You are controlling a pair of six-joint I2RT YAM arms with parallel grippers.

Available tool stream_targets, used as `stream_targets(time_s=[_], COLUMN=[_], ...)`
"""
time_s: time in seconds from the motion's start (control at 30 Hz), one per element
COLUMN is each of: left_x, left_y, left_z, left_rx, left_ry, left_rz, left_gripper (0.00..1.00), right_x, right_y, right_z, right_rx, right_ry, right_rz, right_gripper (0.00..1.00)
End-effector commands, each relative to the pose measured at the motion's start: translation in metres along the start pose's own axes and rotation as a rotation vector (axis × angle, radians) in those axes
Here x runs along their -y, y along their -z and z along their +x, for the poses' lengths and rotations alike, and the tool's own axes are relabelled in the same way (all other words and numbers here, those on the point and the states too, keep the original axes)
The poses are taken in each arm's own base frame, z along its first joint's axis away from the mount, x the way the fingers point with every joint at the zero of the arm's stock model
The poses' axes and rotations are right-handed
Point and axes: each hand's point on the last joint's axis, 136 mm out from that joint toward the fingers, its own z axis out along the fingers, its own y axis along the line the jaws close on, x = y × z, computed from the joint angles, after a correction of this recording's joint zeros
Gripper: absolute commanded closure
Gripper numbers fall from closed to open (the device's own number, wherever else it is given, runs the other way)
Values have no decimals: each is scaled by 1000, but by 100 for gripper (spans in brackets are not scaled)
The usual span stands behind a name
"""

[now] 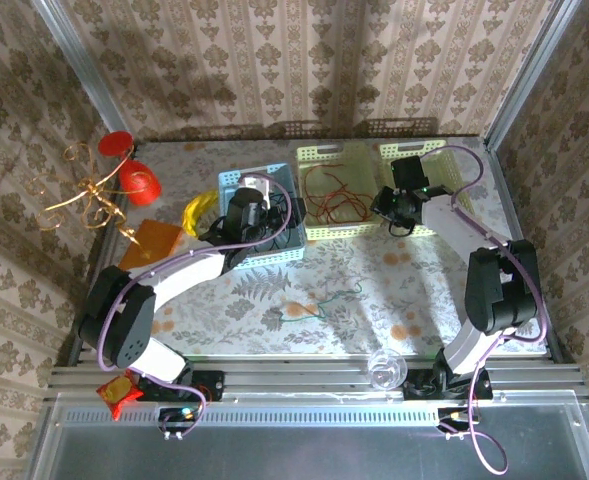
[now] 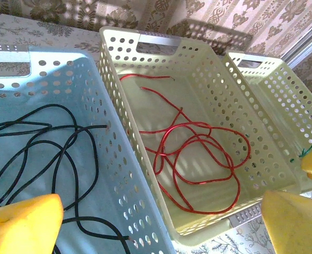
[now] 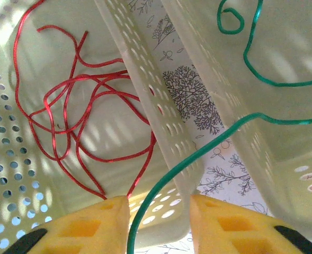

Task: Untangle the cables

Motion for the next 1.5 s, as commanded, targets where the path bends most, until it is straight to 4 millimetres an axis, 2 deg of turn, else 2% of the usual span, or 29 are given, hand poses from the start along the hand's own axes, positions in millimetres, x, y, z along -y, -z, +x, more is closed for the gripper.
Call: stream_targets(time_s=[0.0, 0.03, 0.1, 0.23, 0.43, 0.57, 0.67, 0.77, 0.93, 1.17, 1.2, 1.23, 1.3, 1.33, 1.47], left_x=[6, 6, 4, 2, 1, 5, 7, 7, 9, 4, 1, -2, -8, -10, -20], left_y=[10, 11, 13, 14, 11, 7, 6, 6, 10, 11, 12, 14, 17, 20, 33], left_z=[-25, -25, -24, -22, -16, -15, -15, -15, -15, -18, -20, -23, -29, -34, -50], left_rx=[62, 62, 58, 48, 33, 23, 19, 16, 12, 6, 10, 18, 36, 46, 88], left_ry=[21, 22, 21, 19, 29, 30, 25, 23, 19, 26, 34, 40, 45, 41, 16], left_rz=[7, 6, -2, -10, -7, 15, 23, 25, 33, 22, 15, 5, -12, -21, -69], left_gripper=[3, 3, 3, 3, 3, 3, 2, 3, 3, 3, 3, 3, 3, 3, 3], right_x=[-14, -14, -14, -12, -1, 12, 18, 26, 41, 55, 54, 51, 48, 47, 40], right_y=[-3, -3, -1, 4, 5, -1, -10, -22, -37, -44, -41, -37, -25, -16, 21], right_z=[-9, -10, -14, -31, -70, -93, -103, -105, -96, -80, -80, -80, -81, -82, -90], right_rx=[12, 13, 21, 56, 105, 137, 144, 126, 94, 60, 63, 69, 86, 103, 188], right_ry=[-7, -8, -4, -11, -106, -185, -214, -221, -218, -218, -215, -210, -205, -199, -157], right_rz=[-36, -32, -24, -8, -14, -16, -9, 28, 89, 131, 122, 111, 100, 101, 105], right_gripper=[85, 94, 100, 100, 100, 100, 100, 100, 100, 100, 96, 88, 66, 60, 49])
